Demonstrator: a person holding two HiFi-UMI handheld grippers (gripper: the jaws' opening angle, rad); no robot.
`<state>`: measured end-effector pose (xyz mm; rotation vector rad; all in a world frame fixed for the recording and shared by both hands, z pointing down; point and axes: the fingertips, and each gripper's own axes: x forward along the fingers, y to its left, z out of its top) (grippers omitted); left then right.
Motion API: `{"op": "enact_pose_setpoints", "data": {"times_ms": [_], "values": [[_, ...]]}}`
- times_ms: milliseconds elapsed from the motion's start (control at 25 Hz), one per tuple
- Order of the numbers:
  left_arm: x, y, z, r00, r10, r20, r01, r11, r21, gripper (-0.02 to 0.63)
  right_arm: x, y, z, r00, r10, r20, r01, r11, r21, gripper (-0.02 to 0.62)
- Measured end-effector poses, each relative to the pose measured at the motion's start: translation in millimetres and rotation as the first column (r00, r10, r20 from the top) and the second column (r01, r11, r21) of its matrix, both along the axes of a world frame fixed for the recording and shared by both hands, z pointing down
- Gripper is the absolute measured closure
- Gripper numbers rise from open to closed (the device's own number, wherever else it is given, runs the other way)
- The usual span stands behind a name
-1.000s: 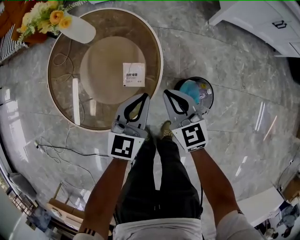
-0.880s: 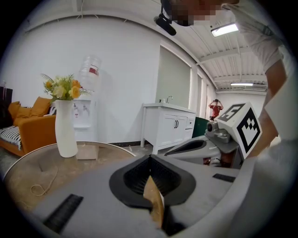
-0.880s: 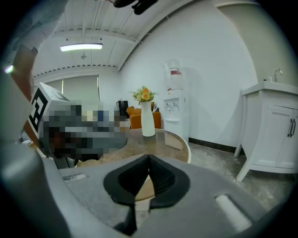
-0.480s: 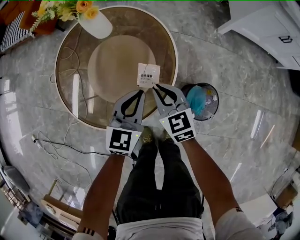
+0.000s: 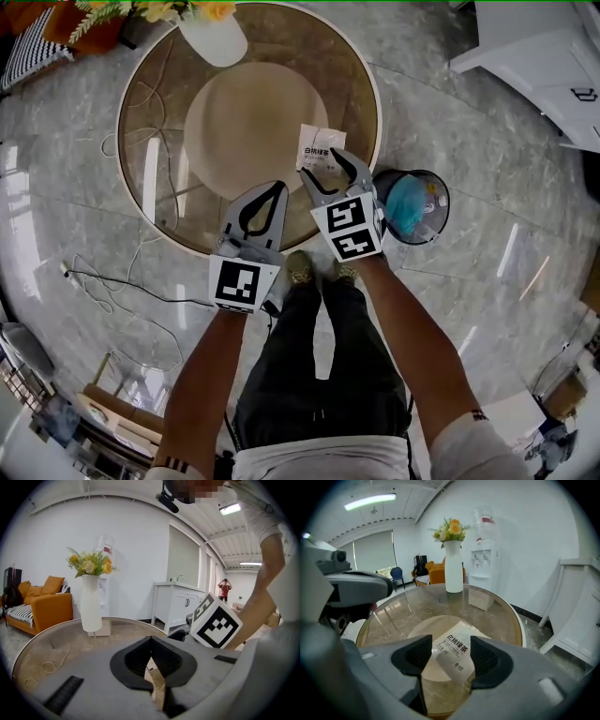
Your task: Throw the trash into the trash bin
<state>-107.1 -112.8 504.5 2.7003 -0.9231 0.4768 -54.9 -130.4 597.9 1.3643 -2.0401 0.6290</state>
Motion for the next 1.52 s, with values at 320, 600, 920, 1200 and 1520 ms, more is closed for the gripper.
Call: {"op": "enact_pose_setpoints", "data": {"times_ms": [320, 600, 920, 1200, 1520], "values": [[-13, -6, 6, 1.0, -0.009, -0.018, 0.009, 1.0, -0.021, 0.606, -3, -13, 26, 0.999, 0.014, -0.05, -0.018, 0.998, -0.065, 0.311], [-12, -8, 5, 0.999, -0.014, -0.036, 0.012, 0.999, -0.038, 0.606, -12, -7, 26, 0.997, -0.04, -0.068, 0.037, 0.998, -0.042, 0.464], [-13, -6, 9, 0.999, -0.015, -0.035, 0.014, 0.999, -0.048, 0.606, -13, -4, 26, 0.996, -0.05, -0.067, 0.047, 0.998, -0.042, 0.591], [-3, -4, 6, 0.999, -0.014, -0.046, 0.012, 0.999, -0.046, 0.606, -10, 2, 5, 1.0, -0.028, -0.012, 0.028, 0.999, 0.015, 0.592], [25, 15, -2, 0.998, 0.033, -0.061, -0.035, 0.999, -0.03, 0.606, 6, 24, -45, 0.995, 0.042, 0.085, -0.054, 0.988, 0.144, 0.592]]}}
